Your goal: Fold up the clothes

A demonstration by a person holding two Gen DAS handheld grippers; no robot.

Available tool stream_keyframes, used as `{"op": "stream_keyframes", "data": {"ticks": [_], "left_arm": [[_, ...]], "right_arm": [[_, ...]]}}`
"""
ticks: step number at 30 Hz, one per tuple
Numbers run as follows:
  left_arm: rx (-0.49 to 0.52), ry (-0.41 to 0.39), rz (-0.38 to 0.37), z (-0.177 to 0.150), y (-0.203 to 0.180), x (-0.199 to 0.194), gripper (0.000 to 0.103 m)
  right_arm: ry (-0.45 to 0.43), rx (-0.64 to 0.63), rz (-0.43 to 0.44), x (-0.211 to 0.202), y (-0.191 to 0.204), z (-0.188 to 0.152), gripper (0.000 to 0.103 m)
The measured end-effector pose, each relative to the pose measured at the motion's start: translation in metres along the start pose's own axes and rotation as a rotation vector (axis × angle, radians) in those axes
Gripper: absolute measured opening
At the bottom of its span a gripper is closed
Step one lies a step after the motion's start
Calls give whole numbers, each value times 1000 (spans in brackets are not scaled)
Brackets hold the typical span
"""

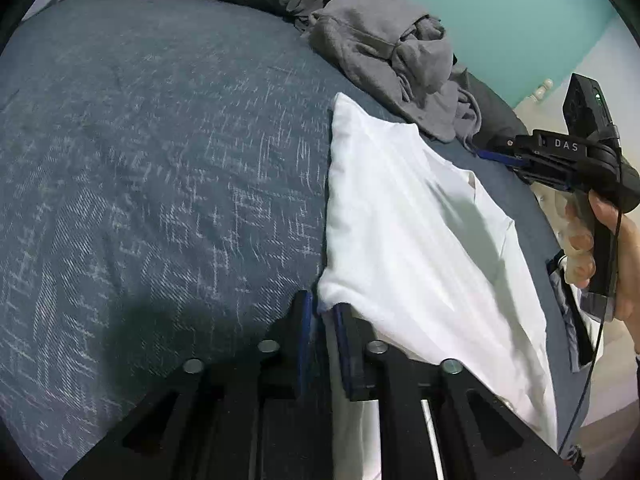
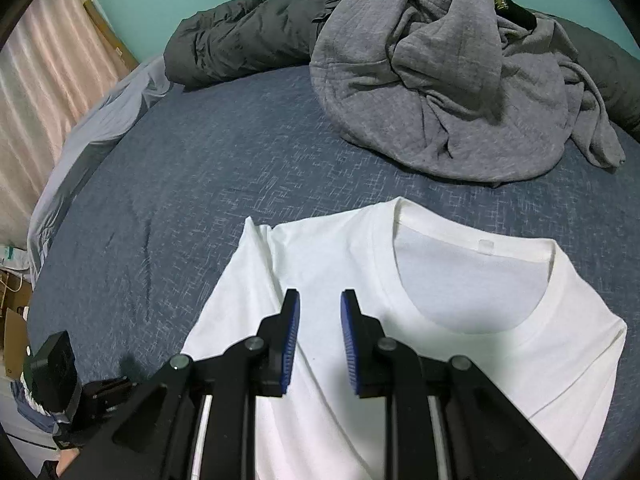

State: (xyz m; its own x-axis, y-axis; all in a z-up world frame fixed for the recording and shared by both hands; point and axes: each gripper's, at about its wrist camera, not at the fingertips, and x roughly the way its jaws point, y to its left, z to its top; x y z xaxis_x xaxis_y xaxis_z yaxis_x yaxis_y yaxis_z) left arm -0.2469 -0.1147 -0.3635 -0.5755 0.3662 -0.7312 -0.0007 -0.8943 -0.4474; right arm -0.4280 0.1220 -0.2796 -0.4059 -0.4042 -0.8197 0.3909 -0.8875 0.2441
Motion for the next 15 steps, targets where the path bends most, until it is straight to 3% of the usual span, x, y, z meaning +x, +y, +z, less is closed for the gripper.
{"op": "stream_keyframes", "data": {"ticks": [5,15], "left_arm": [[-11,-76,15,7,3,-19,1],[-19,-61,47,10,17,-3,1]], "right_arm": [[8,-6,6,5,2,-2,20],[21,-1,1,1,-2,-10,20]]}}
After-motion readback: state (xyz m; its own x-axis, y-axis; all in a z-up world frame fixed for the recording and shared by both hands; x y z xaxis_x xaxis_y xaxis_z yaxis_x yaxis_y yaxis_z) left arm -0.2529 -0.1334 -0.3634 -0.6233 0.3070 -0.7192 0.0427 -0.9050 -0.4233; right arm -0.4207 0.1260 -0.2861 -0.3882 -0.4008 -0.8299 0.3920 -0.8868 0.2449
